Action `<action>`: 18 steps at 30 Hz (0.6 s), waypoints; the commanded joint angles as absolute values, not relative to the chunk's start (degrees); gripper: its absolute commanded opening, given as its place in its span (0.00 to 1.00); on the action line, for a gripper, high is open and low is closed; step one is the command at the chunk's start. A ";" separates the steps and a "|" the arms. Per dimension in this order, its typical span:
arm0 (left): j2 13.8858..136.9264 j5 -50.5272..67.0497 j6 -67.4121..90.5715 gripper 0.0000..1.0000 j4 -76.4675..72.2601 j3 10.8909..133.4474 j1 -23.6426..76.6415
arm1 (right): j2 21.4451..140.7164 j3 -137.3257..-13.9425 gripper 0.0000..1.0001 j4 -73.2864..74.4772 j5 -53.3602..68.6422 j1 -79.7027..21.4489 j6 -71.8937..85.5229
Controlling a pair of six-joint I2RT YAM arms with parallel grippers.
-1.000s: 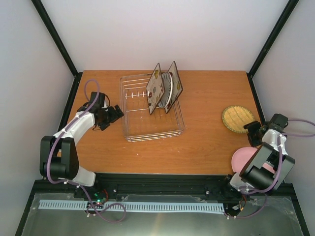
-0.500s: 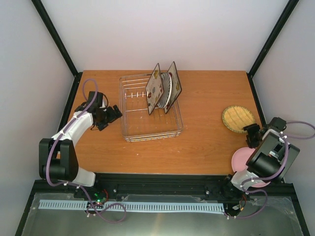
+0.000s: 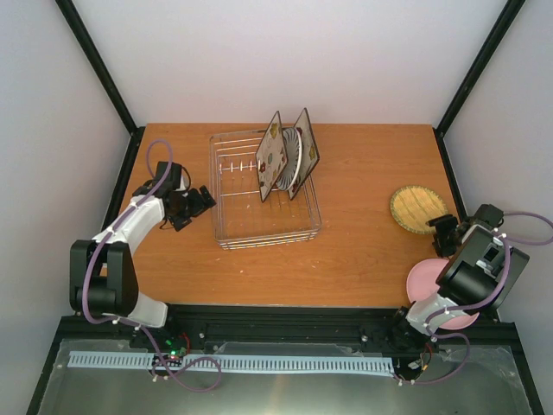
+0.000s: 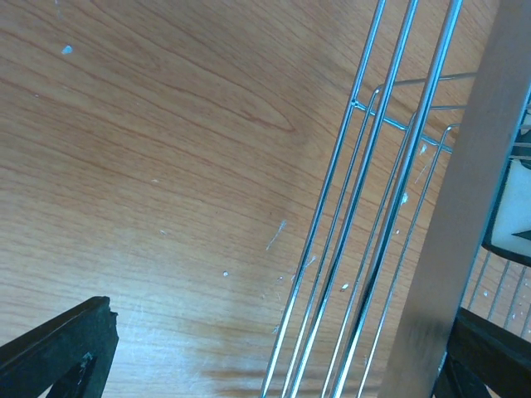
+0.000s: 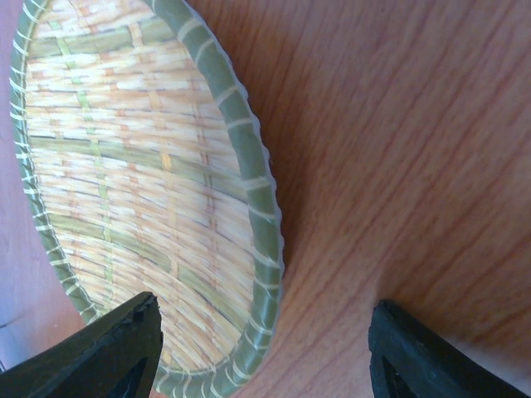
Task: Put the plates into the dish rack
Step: Pick up the plate at the center of the board.
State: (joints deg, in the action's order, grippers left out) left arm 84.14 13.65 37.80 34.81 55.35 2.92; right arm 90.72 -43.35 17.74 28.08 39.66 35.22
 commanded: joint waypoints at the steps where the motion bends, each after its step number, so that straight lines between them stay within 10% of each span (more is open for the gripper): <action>1: 82.48 8.20 37.96 1.00 37.49 54.54 2.12 | 94.06 -44.21 0.68 17.52 28.10 40.13 36.21; 18: 80.57 8.21 38.05 1.00 37.35 52.76 2.14 | 96.85 -45.00 0.17 17.04 29.19 38.72 35.39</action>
State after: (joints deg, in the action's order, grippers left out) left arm 82.56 12.19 37.82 34.15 54.04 3.01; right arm 94.59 -44.53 16.03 29.06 38.94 35.05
